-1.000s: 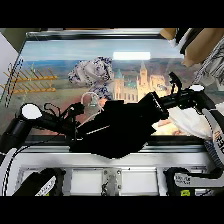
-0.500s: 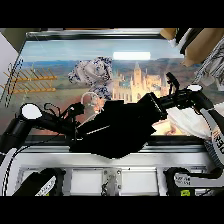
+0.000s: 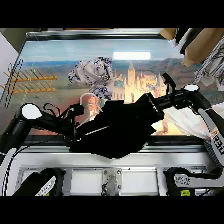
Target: Fold the clothes and pants, and hang the long-sleeved shirts on hangers.
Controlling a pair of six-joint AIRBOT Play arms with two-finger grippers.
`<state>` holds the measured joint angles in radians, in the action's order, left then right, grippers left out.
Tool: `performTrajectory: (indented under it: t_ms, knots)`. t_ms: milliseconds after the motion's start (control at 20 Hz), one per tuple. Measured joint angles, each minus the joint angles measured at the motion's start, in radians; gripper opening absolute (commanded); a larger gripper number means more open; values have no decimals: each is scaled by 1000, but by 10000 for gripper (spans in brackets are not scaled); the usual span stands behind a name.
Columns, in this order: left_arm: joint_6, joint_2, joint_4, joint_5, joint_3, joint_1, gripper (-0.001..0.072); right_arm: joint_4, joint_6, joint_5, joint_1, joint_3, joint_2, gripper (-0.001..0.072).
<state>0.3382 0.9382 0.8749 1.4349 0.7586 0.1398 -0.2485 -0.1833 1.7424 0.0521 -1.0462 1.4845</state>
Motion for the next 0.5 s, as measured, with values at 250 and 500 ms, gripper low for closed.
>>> performTrajectory:
  t_ms: [250,500]
  knots:
    - [-1,0,-3,-3,0,0,22,0,0,-8,-3,0,0,651]
    - [-1,0,-7,-3,-1,0,22,0,0,-10,-3,0,0,651]
